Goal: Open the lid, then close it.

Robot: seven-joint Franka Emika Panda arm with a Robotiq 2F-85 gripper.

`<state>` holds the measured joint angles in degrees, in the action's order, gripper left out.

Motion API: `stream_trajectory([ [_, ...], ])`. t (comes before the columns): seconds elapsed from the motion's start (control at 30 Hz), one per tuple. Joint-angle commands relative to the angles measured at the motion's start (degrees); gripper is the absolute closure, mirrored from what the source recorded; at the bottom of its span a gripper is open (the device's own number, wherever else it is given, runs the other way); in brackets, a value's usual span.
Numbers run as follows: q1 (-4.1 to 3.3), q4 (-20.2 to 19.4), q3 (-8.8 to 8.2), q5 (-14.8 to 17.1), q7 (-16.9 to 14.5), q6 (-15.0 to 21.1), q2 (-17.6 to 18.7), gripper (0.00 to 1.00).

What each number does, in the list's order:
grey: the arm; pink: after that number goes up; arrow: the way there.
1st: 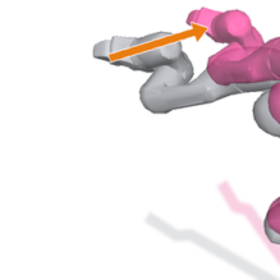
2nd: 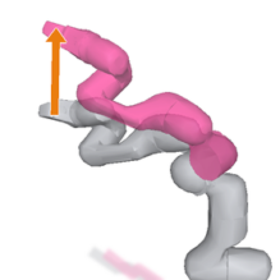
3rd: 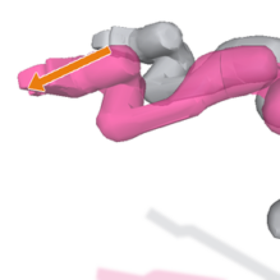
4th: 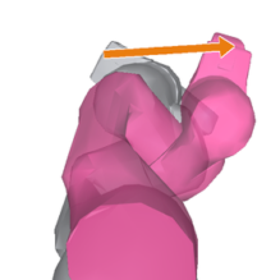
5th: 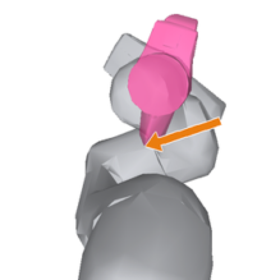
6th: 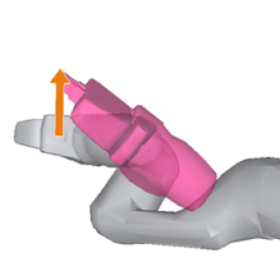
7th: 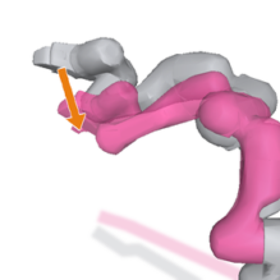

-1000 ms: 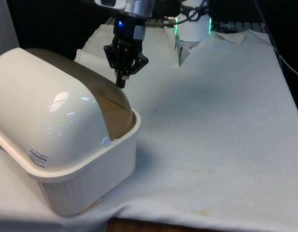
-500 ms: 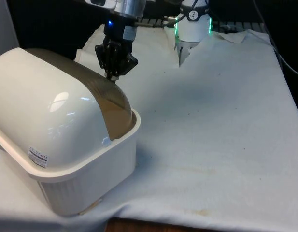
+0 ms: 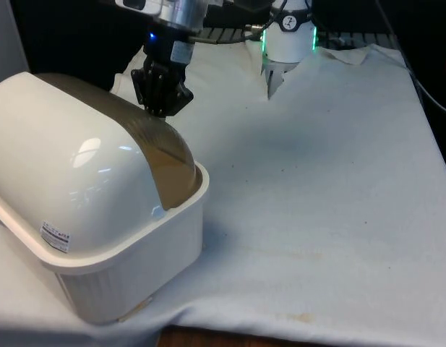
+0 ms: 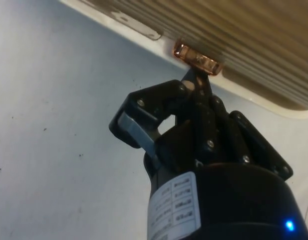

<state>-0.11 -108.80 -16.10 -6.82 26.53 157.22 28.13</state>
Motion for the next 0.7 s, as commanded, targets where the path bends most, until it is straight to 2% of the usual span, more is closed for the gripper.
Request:
stream_trajectory([
  [0.0,0.29,0.69,0.06,0.40,0.29,0.29,0.63,1.00],
  [0.13,0.34,1.38,-0.23,0.34,1.09,0.34,1.09,1.00],
  [0.17,0.00,0.74,-0.29,0.00,1.03,0.00,0.46,1.00],
  [0.2,0.40,1.49,-0.29,0.34,1.26,0.34,1.15,1.00],
  [0.33,0.34,1.78,-0.52,0.29,2.06,0.40,1.09,1.00],
  [0.67,-0.34,3.04,-1.49,-0.34,4.30,-0.46,0.40,1.00],
])
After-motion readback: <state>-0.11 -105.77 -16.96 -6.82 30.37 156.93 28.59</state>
